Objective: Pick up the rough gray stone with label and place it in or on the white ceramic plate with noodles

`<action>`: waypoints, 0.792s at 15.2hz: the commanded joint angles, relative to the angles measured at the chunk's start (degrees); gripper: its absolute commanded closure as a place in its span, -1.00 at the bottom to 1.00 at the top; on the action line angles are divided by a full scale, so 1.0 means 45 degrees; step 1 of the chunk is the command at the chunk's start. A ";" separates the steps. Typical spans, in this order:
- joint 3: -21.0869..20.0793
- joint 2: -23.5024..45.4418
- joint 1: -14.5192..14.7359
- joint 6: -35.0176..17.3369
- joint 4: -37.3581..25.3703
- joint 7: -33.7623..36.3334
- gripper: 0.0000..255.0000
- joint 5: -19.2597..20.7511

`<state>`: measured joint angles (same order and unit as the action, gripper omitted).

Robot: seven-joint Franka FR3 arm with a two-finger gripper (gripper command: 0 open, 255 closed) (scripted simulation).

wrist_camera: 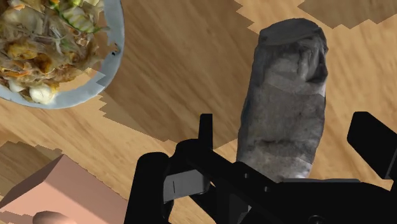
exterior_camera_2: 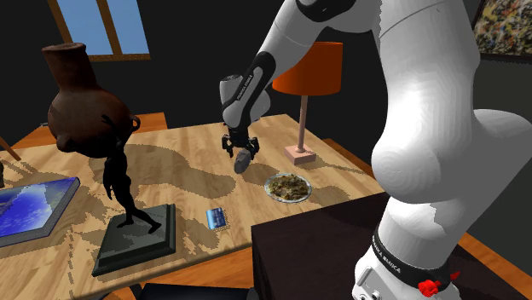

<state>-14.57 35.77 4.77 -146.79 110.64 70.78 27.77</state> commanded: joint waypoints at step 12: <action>0.0007 0.0013 0.0005 -0.0014 -0.0001 0.0008 1.00 0.0008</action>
<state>-14.54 35.75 4.78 -146.79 110.65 70.82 27.80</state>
